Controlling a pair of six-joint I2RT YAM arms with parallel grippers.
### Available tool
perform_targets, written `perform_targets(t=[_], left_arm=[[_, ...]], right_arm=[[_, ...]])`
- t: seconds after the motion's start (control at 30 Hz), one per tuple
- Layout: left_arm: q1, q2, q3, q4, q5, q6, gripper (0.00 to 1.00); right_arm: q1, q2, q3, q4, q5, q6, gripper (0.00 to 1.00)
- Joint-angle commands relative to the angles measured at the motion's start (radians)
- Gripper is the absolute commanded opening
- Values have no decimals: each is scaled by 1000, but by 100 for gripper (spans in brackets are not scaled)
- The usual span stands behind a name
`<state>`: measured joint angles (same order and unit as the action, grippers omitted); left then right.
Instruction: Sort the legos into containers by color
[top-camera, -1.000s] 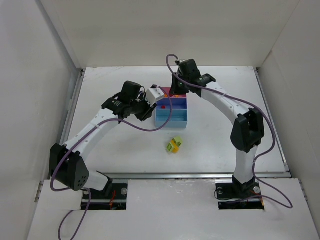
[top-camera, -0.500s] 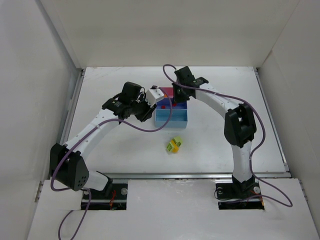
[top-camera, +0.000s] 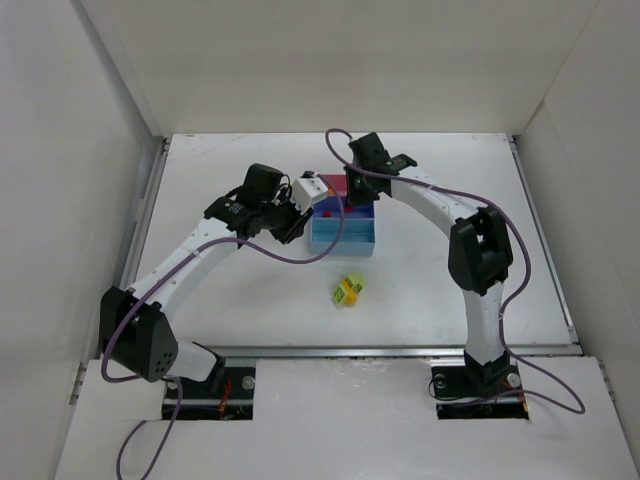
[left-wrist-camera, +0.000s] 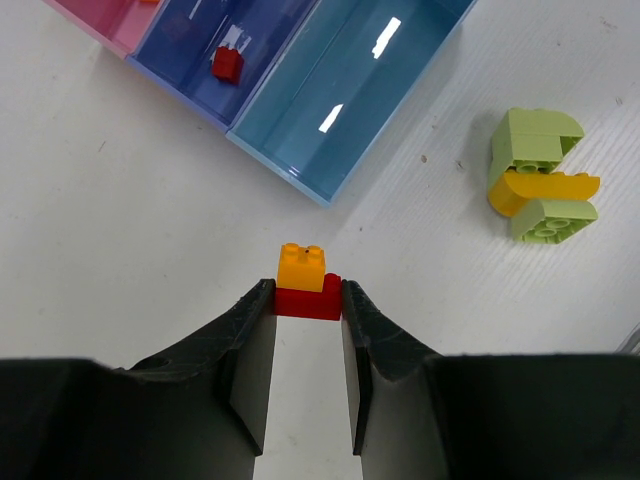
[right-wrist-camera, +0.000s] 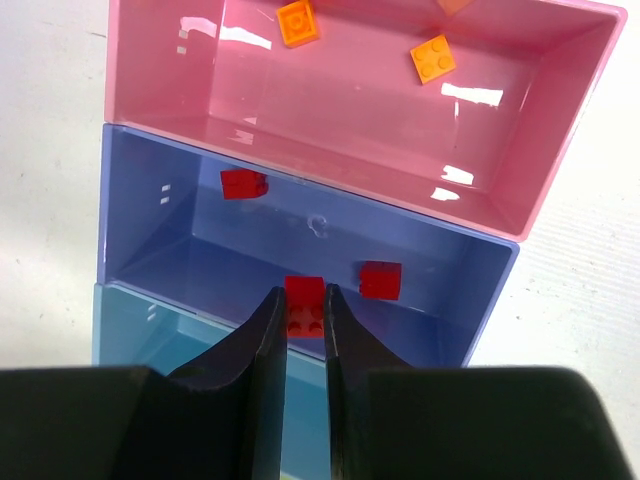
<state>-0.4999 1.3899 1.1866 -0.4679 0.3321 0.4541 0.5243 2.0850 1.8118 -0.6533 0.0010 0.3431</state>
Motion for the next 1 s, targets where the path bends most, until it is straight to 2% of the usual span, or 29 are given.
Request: perform_targets(t=[0.0,0.17,0.2,0.23,0.27,0.3,0.37,0.4,0.63,0.83,0.97], left_arm=[[1,-26,-7,14,12,-11,0],[1,-26,-7,23,12,-11,0],[1,-26,-7,23,12,-11,0],[1,-26,-7,23,12,-11,0],[1,-26,-7,23,12,-11,0],[1,-26,-16,23,12,-11,0],[1,-26,-16,23,12,-11,0],[1,-26,-16,23,12,-11,0],[1,-26,-30,23,12,-11,0],[1,4,-197,12,10,46,0],[1,4,-315,81,50,87,0]], right_arm=[[3,-39,17,6,21,-10,0],[3,-29,17,6,11,-10,0],[3,-29,17,15,1,-10,5],[3,-29,17,15,1,-10,12],[3,-29,17,15,1,-10,34],[3,-29,27,15,1,-10,44],[3,-29,27,15,1,-10,62],[3,-42,27,15,1,-10,65],[3,-89,27,15,-36,-10,67],[3,-169,-11,35,-36,-10,67],[3,-209,-22,35,-18,-10,67]])
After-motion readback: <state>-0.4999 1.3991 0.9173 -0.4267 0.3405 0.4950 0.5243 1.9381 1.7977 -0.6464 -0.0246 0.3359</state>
